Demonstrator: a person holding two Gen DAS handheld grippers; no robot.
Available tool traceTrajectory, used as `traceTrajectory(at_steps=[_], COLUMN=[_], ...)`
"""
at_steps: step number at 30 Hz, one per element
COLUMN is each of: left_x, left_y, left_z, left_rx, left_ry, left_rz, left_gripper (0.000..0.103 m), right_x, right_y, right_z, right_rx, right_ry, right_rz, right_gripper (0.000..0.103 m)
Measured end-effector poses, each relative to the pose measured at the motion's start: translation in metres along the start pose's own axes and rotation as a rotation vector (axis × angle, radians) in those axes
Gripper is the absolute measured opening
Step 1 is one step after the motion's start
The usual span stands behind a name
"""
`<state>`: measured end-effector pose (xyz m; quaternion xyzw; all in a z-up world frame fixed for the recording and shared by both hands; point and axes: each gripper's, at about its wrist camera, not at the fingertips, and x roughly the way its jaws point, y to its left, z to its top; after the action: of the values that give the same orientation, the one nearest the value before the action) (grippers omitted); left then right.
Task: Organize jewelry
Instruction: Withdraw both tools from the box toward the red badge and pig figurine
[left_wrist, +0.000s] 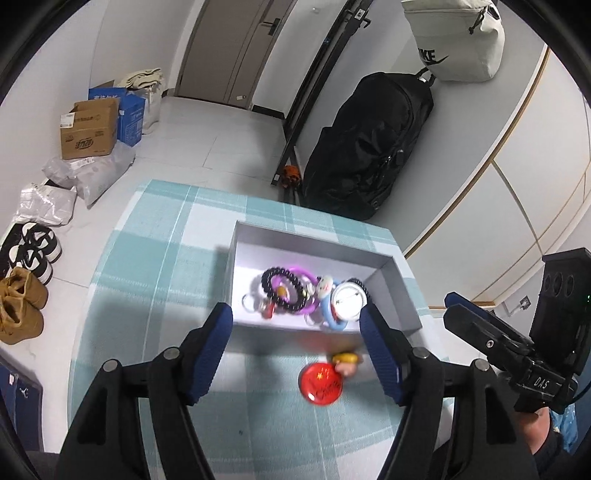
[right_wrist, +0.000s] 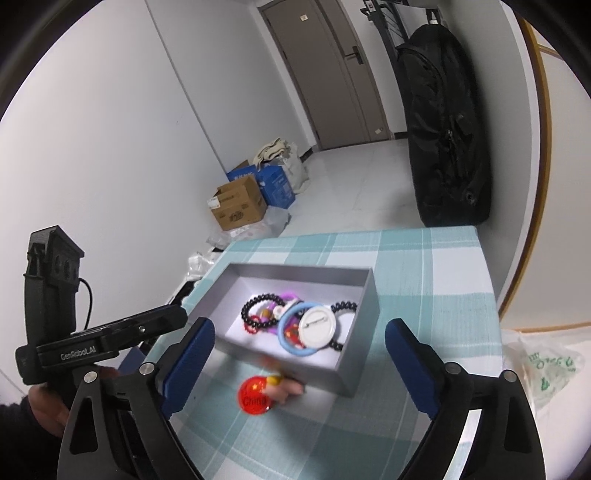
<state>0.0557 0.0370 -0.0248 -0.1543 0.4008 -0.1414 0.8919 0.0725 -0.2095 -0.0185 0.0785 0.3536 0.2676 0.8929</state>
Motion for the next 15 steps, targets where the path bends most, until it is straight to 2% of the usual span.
traceTrajectory(at_steps=[4, 7, 11, 15], left_x=[0.003, 0.004, 0.011, 0.020], left_y=[-0.001, 0.002, 0.007, 0.010], left_z=[-0.008, -0.018, -0.028, -0.037], left_rx=[0.001, 0.011, 0.010, 0.026], left_ry=[0.014, 0.009, 0.055, 0.094], left_rz=[0.025, 0.071, 0.083, 0.132], left_gripper=[0.067, 0.067, 0.067, 0.067], right_x=[-0.001, -0.001, 0.000, 0.007], right_y=[0.003, 0.005, 0.003, 0.000], right_z=[-0.007, -0.013, -0.025, -0.035], right_rx=[-0.001, 0.006, 0.043, 0.085], right_ry=[0.017, 0.041, 0.083, 0.134], right_rz=[-0.008, -0.016, -0.026, -0.009], right_gripper=[0.094, 0.094, 0.094, 0.094])
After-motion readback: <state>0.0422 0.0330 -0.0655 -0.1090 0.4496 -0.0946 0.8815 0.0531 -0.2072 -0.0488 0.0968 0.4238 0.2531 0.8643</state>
